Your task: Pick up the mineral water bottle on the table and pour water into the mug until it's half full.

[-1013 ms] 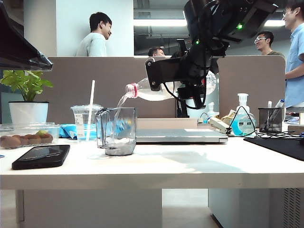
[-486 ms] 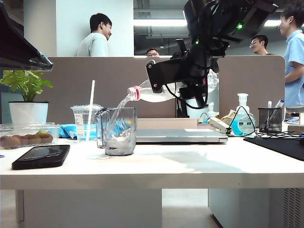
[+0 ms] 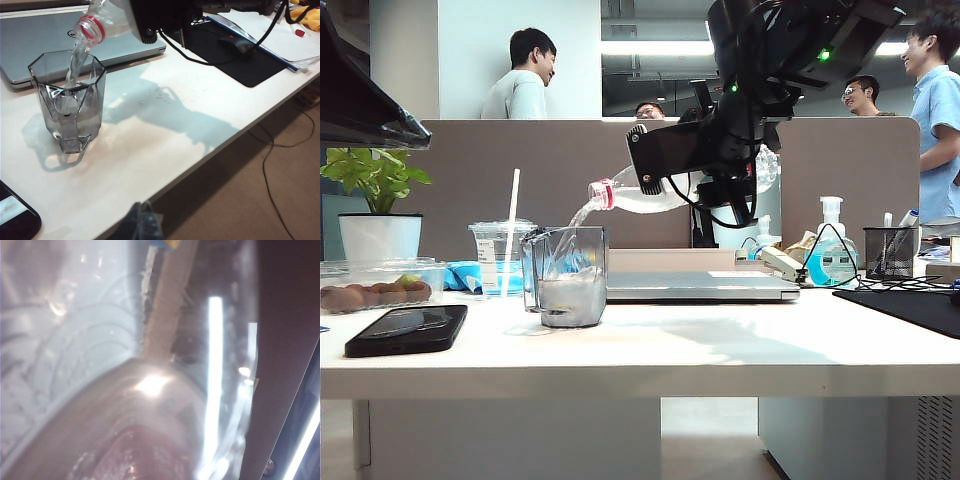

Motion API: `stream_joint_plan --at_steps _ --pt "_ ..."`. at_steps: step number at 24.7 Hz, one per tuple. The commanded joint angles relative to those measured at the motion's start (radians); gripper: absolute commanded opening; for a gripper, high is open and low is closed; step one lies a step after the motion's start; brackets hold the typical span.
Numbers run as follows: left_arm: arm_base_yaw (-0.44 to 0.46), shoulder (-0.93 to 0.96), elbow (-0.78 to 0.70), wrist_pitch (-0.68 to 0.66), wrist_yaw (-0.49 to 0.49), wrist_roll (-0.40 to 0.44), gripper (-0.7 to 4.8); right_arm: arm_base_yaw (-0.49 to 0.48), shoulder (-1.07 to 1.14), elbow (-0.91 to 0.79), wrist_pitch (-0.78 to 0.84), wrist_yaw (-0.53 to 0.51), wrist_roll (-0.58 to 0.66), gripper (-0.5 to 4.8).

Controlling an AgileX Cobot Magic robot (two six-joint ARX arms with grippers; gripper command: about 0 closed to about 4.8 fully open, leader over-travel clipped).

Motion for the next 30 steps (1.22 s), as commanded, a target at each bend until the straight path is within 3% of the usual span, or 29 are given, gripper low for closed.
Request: stream_joint_plan --at_steps 1,11,18,21,24,28,29,30 --pt "0.0 -0.002 0.003 0.009 0.006 0.002 -0.03 0.002 -0.011 0.01 0.032 0.02 0.004 2.2" --pt "0.0 -0.002 0.003 0.009 0.006 0.002 -0.03 0.002 -0.011 0.01 0.031 0.019 0.009 2.2" --pt "0.0 -0.002 0.003 0.009 0.006 0.001 -0.03 0.002 -0.01 0.01 0.015 0.002 0.149 2.2" --pt "0.0 -0.002 0.003 0.009 0.006 0.001 -0.04 0.002 -0.01 0.01 -0.007 -0.014 0.303 2.2" --pt "0.0 -0.002 0.003 0.009 0.006 0.002 -0.03 0.002 -0.011 0.0 -0.057 -0.095 0.649 2.2" --pt "0.0 -0.002 0.003 0.009 0.006 0.002 -0.03 0.002 -0.01 -0.013 -0.047 -0.179 0.904 2.2" --pt "0.0 -0.002 0.003 0.009 0.006 0.002 -0.03 0.0 -0.01 -0.015 -0.029 -0.199 1.052 2.2" --pt "0.0 -0.002 0.003 0.009 0.006 0.002 -0.03 -0.004 -0.01 -0.019 -0.013 -0.201 1.119 2.21"
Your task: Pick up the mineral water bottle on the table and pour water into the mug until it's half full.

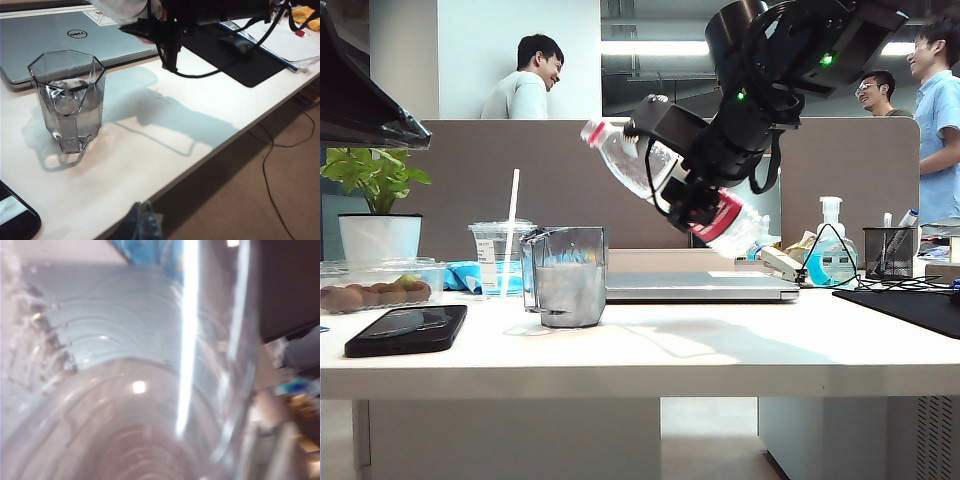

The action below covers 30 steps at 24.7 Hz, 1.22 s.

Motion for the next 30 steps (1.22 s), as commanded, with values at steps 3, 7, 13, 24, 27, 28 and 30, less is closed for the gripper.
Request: stream_joint_plan --at_steps 3,7,13,24,27,28,30 --pt "0.0 -0.002 0.003 0.009 0.006 0.002 -0.03 -0.011 -0.01 -0.039 0.163 -0.056 0.383 2.21" --pt "0.0 -0.002 0.003 0.01 0.005 0.002 -0.03 -0.022 -0.01 -0.146 0.357 -0.092 0.532 2.21" --pt "0.0 -0.002 0.003 0.01 0.004 0.006 -0.03 -0.032 -0.005 -0.356 0.741 -0.09 0.74 2.2" --pt "0.0 -0.002 0.003 0.01 0.004 0.006 -0.03 -0.044 0.147 -0.394 0.893 -0.073 0.804 2.2" --pt "0.0 -0.002 0.003 0.01 0.004 0.006 -0.03 -0.043 0.174 -0.394 0.891 -0.074 0.805 2.23" --pt "0.0 -0.002 0.003 0.01 0.004 0.006 -0.03 -0.043 0.175 -0.394 0.891 -0.074 0.805 2.36" --pt "0.0 -0.002 0.003 0.01 0.003 0.006 -0.03 -0.043 0.175 -0.394 0.891 -0.077 0.804 2.85"
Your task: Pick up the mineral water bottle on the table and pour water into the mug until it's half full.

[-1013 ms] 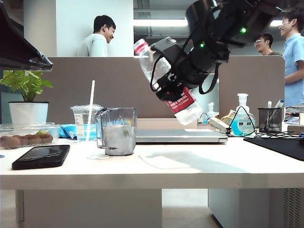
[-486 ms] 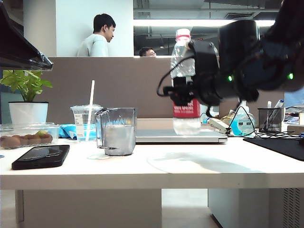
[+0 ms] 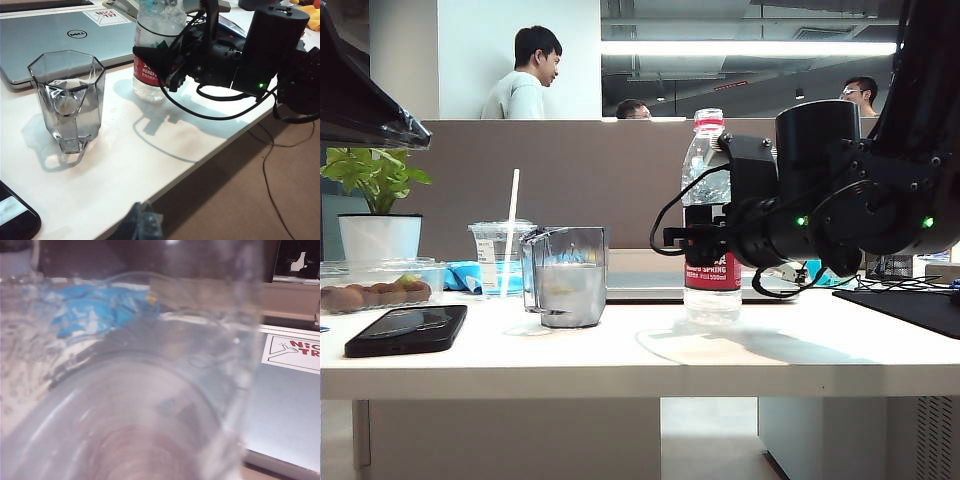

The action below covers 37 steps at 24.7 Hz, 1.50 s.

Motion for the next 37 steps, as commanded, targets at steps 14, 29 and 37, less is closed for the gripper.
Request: stream_joint_plan --at_steps 14,29,37 --pt "0.0 -0.002 0.004 0.038 0.004 0.068 -0.04 0.012 -0.074 -0.074 -0.013 -0.002 -0.002 4.79" --pt "0.001 -0.272 0.005 0.002 -0.112 0.075 -0.03 0.016 -0.579 -0.473 -0.066 -0.002 0.0 1.56" --pt "0.001 -0.56 0.01 -0.352 -0.425 0.09 -0.03 0.016 -0.823 -0.564 -0.278 0.021 0.0 -0.06"
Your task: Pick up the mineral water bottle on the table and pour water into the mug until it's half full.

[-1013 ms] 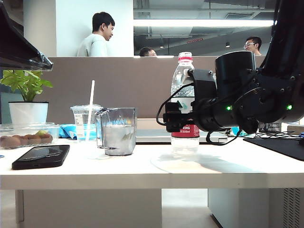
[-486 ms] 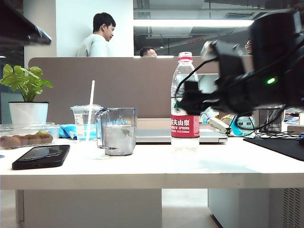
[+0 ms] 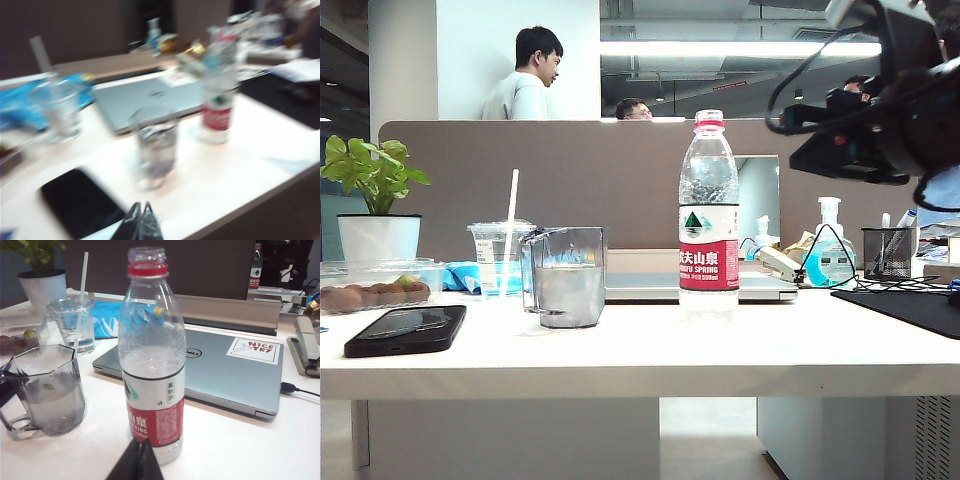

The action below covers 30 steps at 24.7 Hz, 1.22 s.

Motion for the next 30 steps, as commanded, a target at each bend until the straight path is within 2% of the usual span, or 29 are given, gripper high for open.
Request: stream_joint_plan --at_steps 1,2,7,10,24,26,29,30 --pt "0.001 -0.074 0.009 -0.052 -0.166 0.006 -0.03 0.002 -0.054 -0.006 -0.085 0.026 0.0 -0.06" --pt "0.001 -0.101 0.009 -0.053 -0.201 0.005 -0.03 0.002 -0.07 -0.011 -0.086 0.029 0.0 -0.06" --pt "0.002 -0.101 0.011 -0.058 -0.208 0.003 -0.03 0.001 -0.082 -0.011 -0.106 0.063 0.0 -0.06" --pt "0.0 -0.101 0.011 -0.061 -0.153 0.0 -0.03 0.002 -0.082 -0.011 -0.11 0.043 0.0 -0.06" --pt "0.0 -0.101 0.011 -0.064 -0.154 0.0 -0.03 -0.003 -0.1 -0.01 -0.123 0.042 -0.038 -0.05" --pt "0.0 -0.101 0.011 -0.064 -0.154 0.0 -0.03 -0.012 -0.201 -0.01 -0.253 0.114 -0.042 -0.05" --pt "-0.001 -0.101 0.011 -0.064 -0.152 0.0 -0.03 -0.082 -0.388 -0.011 -0.501 0.103 -0.04 -0.05" --pt "0.0 -0.101 0.011 -0.064 -0.154 0.0 -0.03 -0.138 -0.488 -0.011 -0.597 0.097 -0.04 -0.05"
